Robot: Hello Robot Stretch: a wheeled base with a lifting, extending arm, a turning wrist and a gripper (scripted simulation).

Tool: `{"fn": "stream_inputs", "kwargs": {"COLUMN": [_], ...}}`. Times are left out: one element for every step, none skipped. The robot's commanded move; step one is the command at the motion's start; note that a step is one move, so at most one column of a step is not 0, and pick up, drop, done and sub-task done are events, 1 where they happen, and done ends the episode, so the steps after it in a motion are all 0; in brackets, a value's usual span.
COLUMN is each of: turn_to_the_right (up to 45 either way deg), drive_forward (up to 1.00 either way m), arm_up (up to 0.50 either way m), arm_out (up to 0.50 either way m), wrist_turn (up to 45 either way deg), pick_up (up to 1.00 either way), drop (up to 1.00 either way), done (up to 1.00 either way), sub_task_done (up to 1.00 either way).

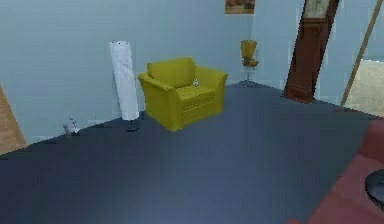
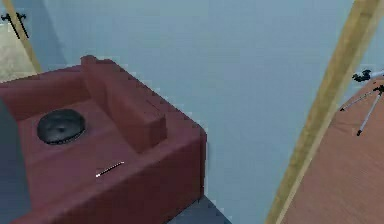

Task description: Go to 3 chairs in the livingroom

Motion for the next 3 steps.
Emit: {"fn": "stream_inputs", "kwargs": {"turn_to_the_right": [-45.0, 0.0, -39.0], "drive_forward": [0.00, 0.65, 0.00], "arm_up": [0.00, 0.00, 0.00], "arm_out": [0.00, 0.00, 0.00], "wrist_turn": [0.0, 0.0, 0.0], "pick_up": [0.00, 0.00, 0.00], "drop": [0.00, 0.00, 0.00], "done": [0.00, 0.00, 0.00], "sub_task_done": [0.00, 0.00, 0.00]}}
